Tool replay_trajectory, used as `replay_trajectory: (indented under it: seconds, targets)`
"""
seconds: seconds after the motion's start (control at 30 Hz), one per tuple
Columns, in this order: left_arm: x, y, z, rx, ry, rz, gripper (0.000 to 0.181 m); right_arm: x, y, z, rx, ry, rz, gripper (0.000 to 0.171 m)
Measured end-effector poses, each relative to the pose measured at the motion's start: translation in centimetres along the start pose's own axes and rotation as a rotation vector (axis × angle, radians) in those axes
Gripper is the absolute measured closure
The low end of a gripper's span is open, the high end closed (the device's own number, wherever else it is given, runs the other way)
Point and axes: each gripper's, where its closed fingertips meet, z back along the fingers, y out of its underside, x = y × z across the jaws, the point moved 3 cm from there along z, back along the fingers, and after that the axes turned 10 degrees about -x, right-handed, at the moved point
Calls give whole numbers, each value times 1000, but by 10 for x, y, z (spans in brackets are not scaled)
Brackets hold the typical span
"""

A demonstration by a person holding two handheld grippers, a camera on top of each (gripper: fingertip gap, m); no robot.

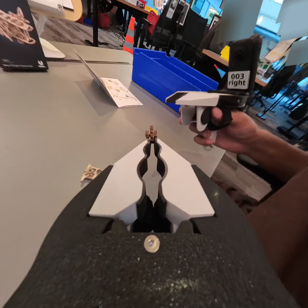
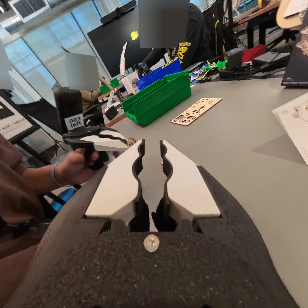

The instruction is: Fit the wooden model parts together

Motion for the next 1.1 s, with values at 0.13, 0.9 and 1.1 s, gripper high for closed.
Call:
replay_trajectory:
  seconds: [0.13,0.9,1.1]
  targets:
    - [6,6,-40,39,15,-16,180,-20,-8,13,-63,44,-127,154]
    - [-74,-14,-72,54,434,-218,180,20,-15,52,-29,-149,131,153]
    - [-80,-16,-57,40,484,-227,180,35,-13,47,-24,-221,127,157]
